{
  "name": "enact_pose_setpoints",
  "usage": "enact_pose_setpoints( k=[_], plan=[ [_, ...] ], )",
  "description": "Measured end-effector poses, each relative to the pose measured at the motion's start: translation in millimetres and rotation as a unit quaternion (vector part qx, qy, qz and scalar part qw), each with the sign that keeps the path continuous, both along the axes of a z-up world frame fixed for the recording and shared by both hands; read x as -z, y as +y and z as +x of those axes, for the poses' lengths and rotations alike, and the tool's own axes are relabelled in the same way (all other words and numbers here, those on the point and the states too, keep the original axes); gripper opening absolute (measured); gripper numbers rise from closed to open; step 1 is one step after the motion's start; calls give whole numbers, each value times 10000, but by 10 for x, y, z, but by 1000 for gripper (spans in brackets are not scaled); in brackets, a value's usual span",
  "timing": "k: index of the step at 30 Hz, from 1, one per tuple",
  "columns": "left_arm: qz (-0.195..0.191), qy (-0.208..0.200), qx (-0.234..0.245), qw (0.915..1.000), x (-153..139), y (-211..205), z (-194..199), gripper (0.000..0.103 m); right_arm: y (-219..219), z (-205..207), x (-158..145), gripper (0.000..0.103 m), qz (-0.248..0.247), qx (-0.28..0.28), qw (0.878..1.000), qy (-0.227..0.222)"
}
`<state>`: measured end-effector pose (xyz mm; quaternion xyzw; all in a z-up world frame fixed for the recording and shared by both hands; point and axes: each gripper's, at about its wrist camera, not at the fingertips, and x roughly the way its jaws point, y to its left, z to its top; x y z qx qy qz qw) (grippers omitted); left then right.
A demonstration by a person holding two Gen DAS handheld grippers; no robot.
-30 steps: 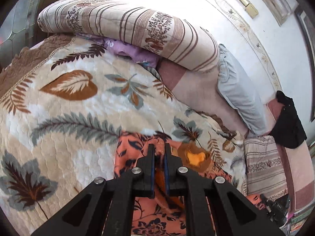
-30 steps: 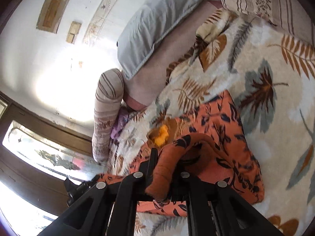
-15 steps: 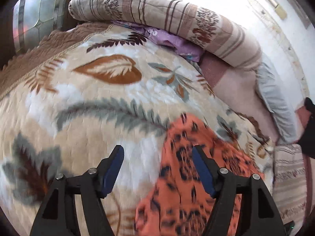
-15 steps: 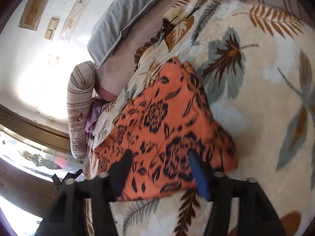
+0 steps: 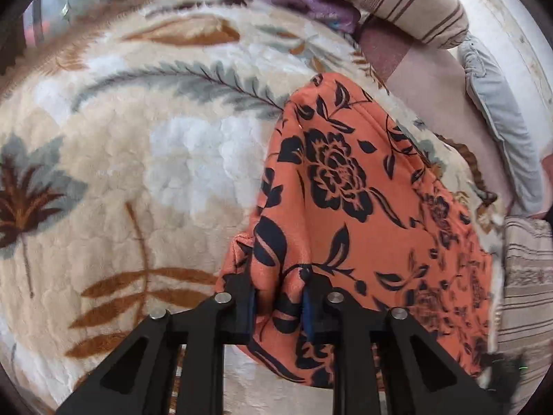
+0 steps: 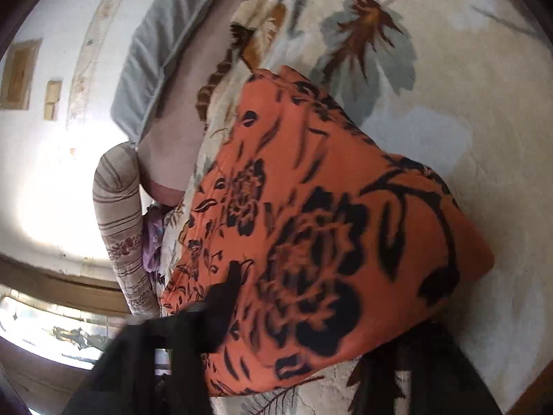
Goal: Fold small clothes
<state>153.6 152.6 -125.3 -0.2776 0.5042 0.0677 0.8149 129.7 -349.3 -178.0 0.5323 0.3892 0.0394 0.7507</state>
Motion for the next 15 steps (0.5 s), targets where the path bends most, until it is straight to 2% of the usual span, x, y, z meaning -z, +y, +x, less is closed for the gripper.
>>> enact_pose_setpoints(
  k=[1,2,6,8,10,12,13,14,15],
  plan=[
    [-106,-59,16,9999,-80,40,-1,18,-30,9,63,15,277,48,9996,84],
    [-57,-250,120,9996,-229,37,-39,18,-34,-19,2,14,244,41,9997,8],
    [151,-954,381,9946,-815,-37,-452,18,57,-278,-684,12,-269,-316,9966,-707],
    [78,-1098,394,9931,-939,-15,-783,18,67,-572,-956,11,-457,-396,9938,-929],
    [70,-1012,444,9939,-830,-25,-1107,21,34,-943,-1008,11,-434,-422,9939,-919],
    [193,-649,564,9961,-447,-45,-1326,36,20,-1292,-852,16,-971,-417,9926,-605],
    [303,-291,538,9977,-171,-18,-1400,44,15,-1385,-670,18,-1057,-478,9928,-289],
    [307,66,532,9981,72,29,-1449,46,-23,-1477,-393,19,-873,-597,9943,111],
    [134,-349,555,9978,97,101,-1550,47,-81,-1573,-85,20,-528,-694,9942,628]
  ],
)
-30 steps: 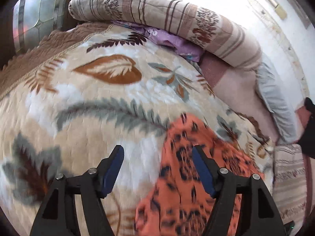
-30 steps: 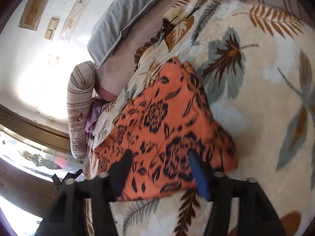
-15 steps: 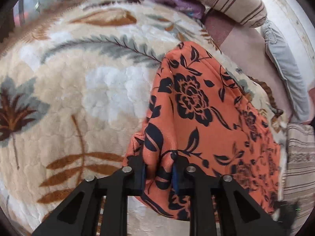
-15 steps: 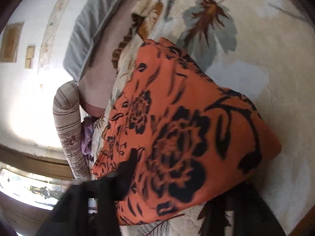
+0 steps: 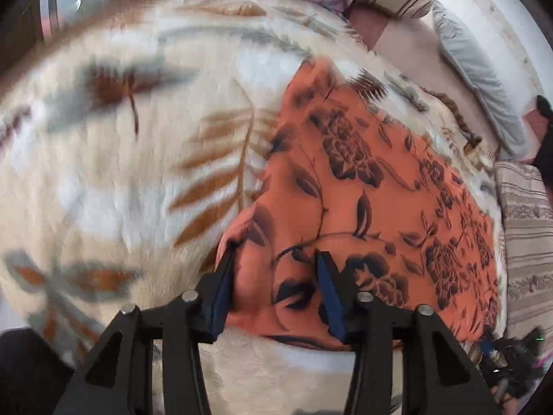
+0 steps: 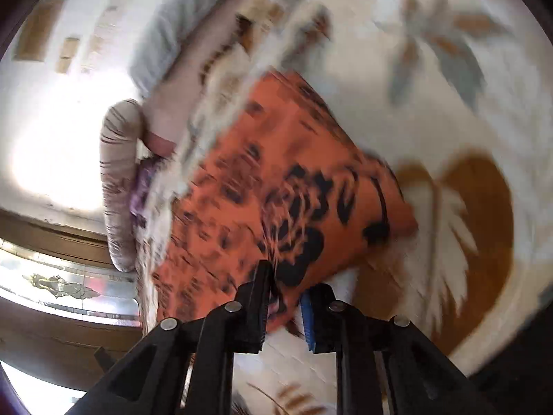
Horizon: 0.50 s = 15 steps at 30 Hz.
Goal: Fold small clothes
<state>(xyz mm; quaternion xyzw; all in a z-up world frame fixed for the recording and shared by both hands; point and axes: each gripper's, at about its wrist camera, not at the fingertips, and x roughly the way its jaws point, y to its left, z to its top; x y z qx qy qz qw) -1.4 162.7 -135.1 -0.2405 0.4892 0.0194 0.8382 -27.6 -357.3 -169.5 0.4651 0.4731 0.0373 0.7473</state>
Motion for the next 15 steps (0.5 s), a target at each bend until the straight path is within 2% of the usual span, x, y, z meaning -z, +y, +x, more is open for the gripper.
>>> enact_pose_setpoints(
  k=[1,2,3,4,6,8,11,15],
  plan=[
    [-63,-160,-5,9999,-65,44,-58,47,-86,-119,156,17,502,132,9986,-41],
    [-8,-53,-45,10000,-127,73,-63,48,-180,-247,184,18,694,326,9970,-120],
    [119,26,-141,9998,-189,102,-53,57,-223,-294,131,18,537,345,9979,-118],
    [242,-52,-258,9994,-268,142,-45,60,-250,-321,17,21,280,315,9989,-218],
    [402,-364,-346,9979,-408,205,-14,67,-307,-280,-228,21,-173,304,9984,-442],
    [519,-427,-313,9972,-446,229,81,68,-350,-151,-437,21,-538,245,9962,-641],
    [429,-272,-217,9985,-367,232,225,68,-380,251,-668,21,-976,-66,9910,-915],
    [303,-87,-212,9993,-245,246,169,68,-381,915,-786,21,-1683,-674,9793,-906]
  ],
)
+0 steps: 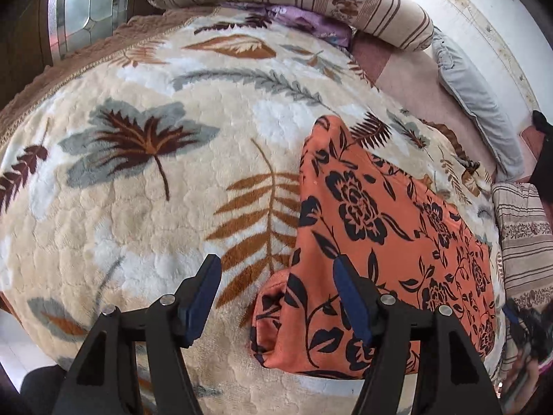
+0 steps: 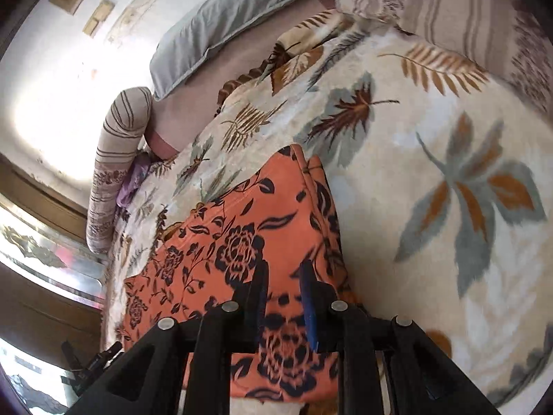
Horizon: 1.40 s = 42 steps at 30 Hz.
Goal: Fold small clothes
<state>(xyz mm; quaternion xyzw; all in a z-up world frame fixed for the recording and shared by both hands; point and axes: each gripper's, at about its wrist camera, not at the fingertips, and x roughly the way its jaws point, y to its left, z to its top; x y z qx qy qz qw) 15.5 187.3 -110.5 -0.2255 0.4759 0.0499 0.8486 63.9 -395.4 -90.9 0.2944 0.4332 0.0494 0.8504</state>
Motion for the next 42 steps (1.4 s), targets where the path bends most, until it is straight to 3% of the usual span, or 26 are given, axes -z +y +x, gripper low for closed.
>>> enact_pose_setpoints(
  k=[6,12,15,16,17,18,19,20,24,25,26,27,29,34,37,39,42],
  plan=[
    [7,86,64,9999,76,17,-25,69,140,518,263,21,-492,-372,9967,536],
    [42,77,82,9999,111,19,18,73,227,466,323,21,-599,-506,9954,548],
    [-21,27,108,9999,71,10,-19,73,216,430,168,21,-737,-343,9962,308],
    [-35,-11,116,9999,51,9,-42,73,195,408,110,29,-793,-248,9964,195],
    [-22,-44,121,9999,34,8,-61,73,175,402,77,62,-860,-174,9961,132],
    [2,-61,132,9999,24,6,-74,73,158,408,61,83,-976,-106,9951,117],
    [27,-55,147,9999,21,4,-81,73,139,406,53,93,-1067,-39,9943,67],
    [36,-40,152,9999,24,6,-86,73,126,407,55,93,-1074,-72,9942,0],
    [3,-11,100,9999,39,21,-91,73,117,460,185,86,-915,-259,9950,320],
    [0,4,94,10000,43,22,-85,73,141,470,232,70,-936,-346,9942,406],
    [-5,20,99,9999,44,19,-79,73,164,468,269,36,-938,-410,9936,472],
    [-17,21,108,9999,40,14,-76,73,188,467,305,22,-975,-444,9926,580],
    [-13,-4,104,9999,9,-1,-92,73,227,435,297,6,-1194,-452,9899,622],
    [29,-248,161,9996,-178,-44,-175,73,240,194,-56,6,-1476,-288,9883,237],
    [71,-273,213,9994,-197,-88,-166,75,211,163,156,6,-1561,-228,9857,587],
    [34,-161,271,9995,-165,-124,-145,75,51,185,404,11,-994,9,9915,844],
    [115,-273,393,9988,-223,-188,-158,75,-52,129,404,17,-517,229,9956,748]
  ],
)
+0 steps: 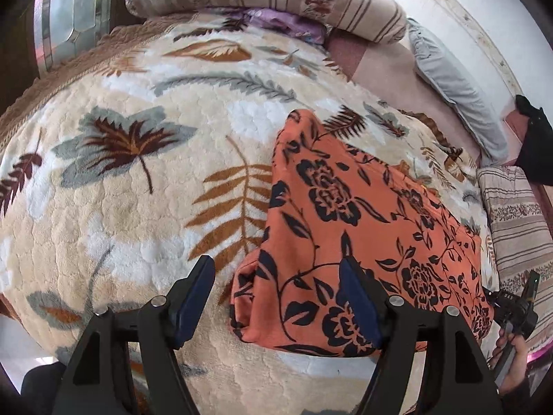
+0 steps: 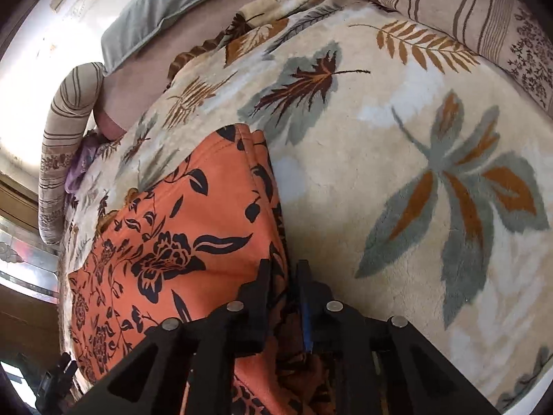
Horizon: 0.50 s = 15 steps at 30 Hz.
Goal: Fold small clothes
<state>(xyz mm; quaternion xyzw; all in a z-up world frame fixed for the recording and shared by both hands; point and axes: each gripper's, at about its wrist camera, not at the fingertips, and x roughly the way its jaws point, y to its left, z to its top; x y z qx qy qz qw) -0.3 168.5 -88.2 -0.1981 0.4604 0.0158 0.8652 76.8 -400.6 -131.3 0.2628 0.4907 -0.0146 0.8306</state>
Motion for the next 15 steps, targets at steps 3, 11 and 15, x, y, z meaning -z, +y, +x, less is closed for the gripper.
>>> enact_pose_setpoints(
  k=[3,11,15],
  plan=[
    [118,-56,109,9999,-22,-63,71,76,54,9,-180,17,-250,-235,9994,-94],
    [871,645,492,9929,297,-241,258,77,245,299,-605,18,780,-815,9903,-807],
    [995,277,619,9927,71,-253,187,77,354,675,-299,44,1648,-1483,9738,-511]
  ],
)
